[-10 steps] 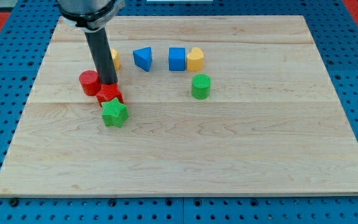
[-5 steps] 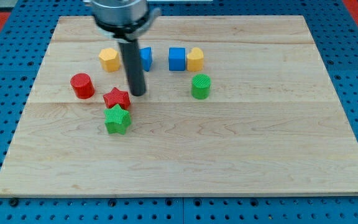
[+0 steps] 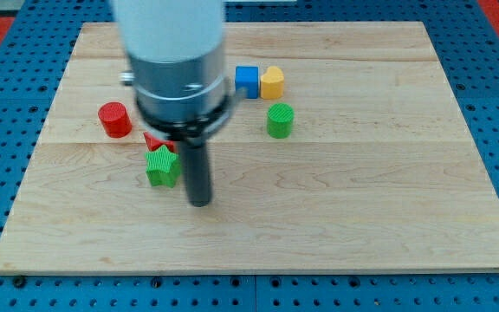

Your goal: Push the red circle into the green circle

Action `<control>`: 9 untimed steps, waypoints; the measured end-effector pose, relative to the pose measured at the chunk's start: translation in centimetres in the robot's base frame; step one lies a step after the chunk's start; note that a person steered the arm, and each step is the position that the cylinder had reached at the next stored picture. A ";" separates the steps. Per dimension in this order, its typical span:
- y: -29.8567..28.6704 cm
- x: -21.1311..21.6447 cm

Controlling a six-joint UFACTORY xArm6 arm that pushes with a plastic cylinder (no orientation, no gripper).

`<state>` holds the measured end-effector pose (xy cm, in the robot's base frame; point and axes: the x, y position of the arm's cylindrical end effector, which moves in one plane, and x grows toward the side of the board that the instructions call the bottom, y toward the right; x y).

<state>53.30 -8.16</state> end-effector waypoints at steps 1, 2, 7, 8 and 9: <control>-5.3 0.0; -9.1 -0.7; -15.7 -10.2; -13.5 -11.8; -10.6 -12.2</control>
<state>41.13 -18.75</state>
